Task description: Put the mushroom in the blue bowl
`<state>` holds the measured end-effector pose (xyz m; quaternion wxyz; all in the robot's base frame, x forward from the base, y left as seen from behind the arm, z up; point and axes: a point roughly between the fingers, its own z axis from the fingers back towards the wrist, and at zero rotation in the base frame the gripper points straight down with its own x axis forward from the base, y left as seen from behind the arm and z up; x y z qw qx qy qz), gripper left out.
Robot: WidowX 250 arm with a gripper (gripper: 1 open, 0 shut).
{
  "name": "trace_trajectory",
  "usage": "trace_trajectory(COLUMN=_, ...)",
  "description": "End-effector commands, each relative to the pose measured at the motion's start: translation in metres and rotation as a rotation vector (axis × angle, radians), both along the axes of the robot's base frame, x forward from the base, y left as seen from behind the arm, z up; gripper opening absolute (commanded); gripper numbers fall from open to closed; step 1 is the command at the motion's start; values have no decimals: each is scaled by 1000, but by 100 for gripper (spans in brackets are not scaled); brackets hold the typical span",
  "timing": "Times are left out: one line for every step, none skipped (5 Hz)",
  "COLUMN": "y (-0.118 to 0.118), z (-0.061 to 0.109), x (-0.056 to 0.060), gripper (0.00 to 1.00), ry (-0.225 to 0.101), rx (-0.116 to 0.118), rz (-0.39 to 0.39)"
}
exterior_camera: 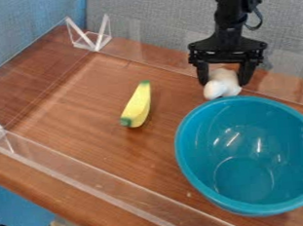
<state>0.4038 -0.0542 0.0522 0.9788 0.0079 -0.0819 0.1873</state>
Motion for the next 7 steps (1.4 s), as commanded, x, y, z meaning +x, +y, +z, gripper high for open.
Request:
trace_trajectory(y=-4, z=11, x=8, gripper=100, ry=-51, rx=11, rz=63)
trace_trajectory(y=-13, z=2, x=7, gripper=100, ry=-46, rx=22, rz=111)
trace_trajectory(y=-5, z=0, x=12, gripper=0, ry=-47, rx=20, rz=91)
trace_trajectory(y=5, z=10, x=11, gripper=0, ry=-59, rx=-2, rz=74)
trace_trajectory(y=3, z=45, x=0, gripper=0, ry=-96, rx=-25, rz=144)
trace_trajectory(y=-9, z=93, x=-22, gripper=0, ry=-135, rx=-49, rz=182)
trace_trajectory(y=-33, z=111, x=-47, gripper=0, ry=-131, rx=-60, rz=166)
